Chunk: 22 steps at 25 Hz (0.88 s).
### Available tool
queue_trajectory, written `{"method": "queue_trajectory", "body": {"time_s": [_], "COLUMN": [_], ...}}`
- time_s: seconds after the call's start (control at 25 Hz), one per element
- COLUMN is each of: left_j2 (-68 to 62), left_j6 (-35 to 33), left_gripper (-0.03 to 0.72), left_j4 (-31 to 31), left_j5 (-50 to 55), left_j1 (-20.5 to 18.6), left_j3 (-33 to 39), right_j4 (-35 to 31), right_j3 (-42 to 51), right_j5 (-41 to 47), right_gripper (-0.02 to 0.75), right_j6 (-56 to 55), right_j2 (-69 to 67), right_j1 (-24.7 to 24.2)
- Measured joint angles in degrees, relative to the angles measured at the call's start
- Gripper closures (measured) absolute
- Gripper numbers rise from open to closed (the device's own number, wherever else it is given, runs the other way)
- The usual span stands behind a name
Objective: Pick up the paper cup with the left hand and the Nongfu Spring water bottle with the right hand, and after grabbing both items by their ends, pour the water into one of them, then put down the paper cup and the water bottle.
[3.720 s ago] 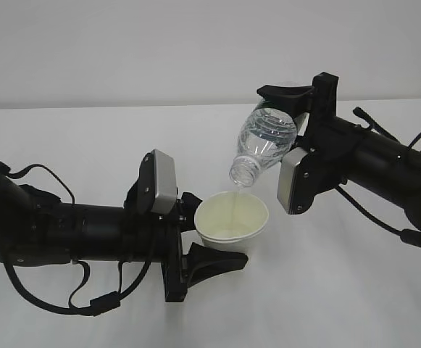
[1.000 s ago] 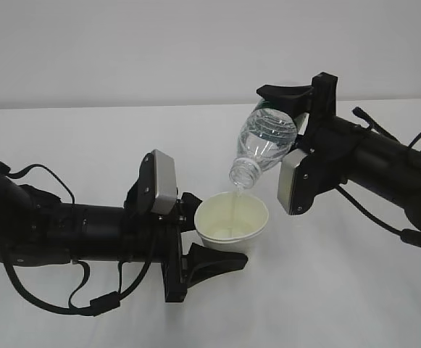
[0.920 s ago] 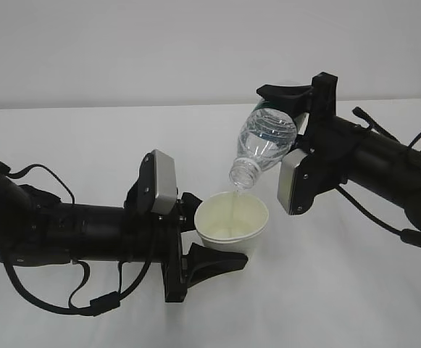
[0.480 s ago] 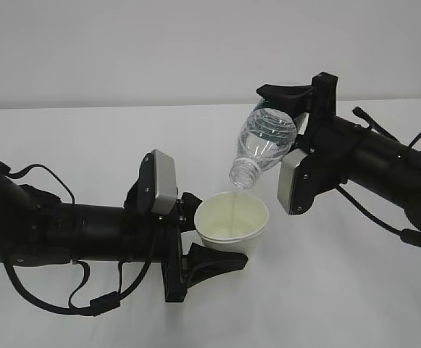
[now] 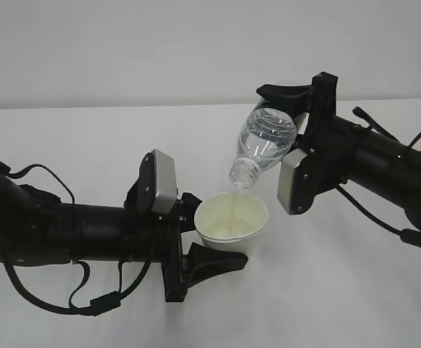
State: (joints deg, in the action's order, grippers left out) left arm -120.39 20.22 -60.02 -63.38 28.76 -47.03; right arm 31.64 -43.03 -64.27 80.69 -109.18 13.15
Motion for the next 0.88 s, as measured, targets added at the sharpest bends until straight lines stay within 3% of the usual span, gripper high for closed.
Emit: {"method": "queue_trajectory", "body": {"time_s": [0.88], "left_j2": [0.0], "left_j6": [0.2], "left_gripper": [0.211], "left_j4": [0.0], "left_j5": [0.0], "left_j1": [0.0], "left_j3": [0.0], "right_j4": [-0.1], "right_j3": [0.0], "right_j5": [0.0], "right_gripper": [0.255], "right_j6": [0.9], "right_j2": [0.0], "right_j1": [0.0]}}
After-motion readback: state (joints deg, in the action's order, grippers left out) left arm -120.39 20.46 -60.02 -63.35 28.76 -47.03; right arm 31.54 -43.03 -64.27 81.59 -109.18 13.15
